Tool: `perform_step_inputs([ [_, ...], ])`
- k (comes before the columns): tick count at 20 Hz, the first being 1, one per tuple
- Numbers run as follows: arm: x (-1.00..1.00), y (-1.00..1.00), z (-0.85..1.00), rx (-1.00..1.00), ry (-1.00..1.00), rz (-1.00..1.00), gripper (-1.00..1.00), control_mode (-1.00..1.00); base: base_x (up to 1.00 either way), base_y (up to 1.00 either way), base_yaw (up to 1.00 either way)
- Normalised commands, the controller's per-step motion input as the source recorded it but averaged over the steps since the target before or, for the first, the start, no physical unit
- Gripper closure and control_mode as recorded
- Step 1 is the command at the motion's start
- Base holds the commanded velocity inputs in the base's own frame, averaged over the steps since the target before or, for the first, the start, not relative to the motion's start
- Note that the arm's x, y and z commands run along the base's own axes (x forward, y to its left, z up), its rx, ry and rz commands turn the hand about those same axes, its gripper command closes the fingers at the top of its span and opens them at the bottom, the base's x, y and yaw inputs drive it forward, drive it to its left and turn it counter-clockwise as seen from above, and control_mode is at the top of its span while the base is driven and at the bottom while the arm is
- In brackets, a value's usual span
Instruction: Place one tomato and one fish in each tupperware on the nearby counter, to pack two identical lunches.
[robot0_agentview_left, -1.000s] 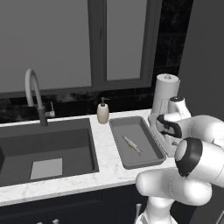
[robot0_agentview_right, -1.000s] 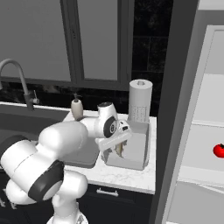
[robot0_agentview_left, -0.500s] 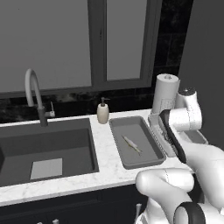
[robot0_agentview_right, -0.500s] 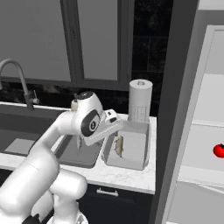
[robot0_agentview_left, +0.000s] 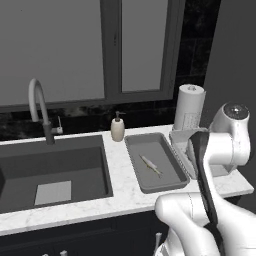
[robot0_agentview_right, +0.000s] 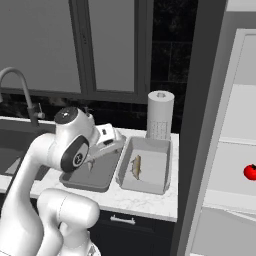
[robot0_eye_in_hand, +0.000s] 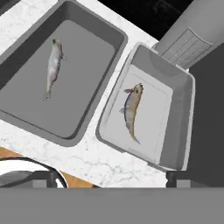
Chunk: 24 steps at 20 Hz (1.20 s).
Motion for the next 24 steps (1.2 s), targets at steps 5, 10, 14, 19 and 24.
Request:
perform_step_inputs([
  [5, -0.28, 0.53, 0.58, 0.30, -0.01, -0.12, -1.00, -1.00, 0.00, 0.00, 0.00],
  [10, -0.28, 0.40, 0.72, -0.08, 0.17, -0.03, -1.00, -1.00, 0.00, 0.00, 0.00],
  [14, -0.41, 0.12, 0.31, 0.00, 0.05, -0.01, -1.00, -1.00, 0.00, 0.00, 0.00],
  [19, -0.55, 0.02, 0.00, 0.14, -0.02, -0.07, -1.00, -1.00, 0.00, 0.00, 0.00],
  [24, -0.43, 0.15, 0.07, 0.13, -0.15, -0.27, -1.00, -1.00, 0.00, 0.00, 0.00],
])
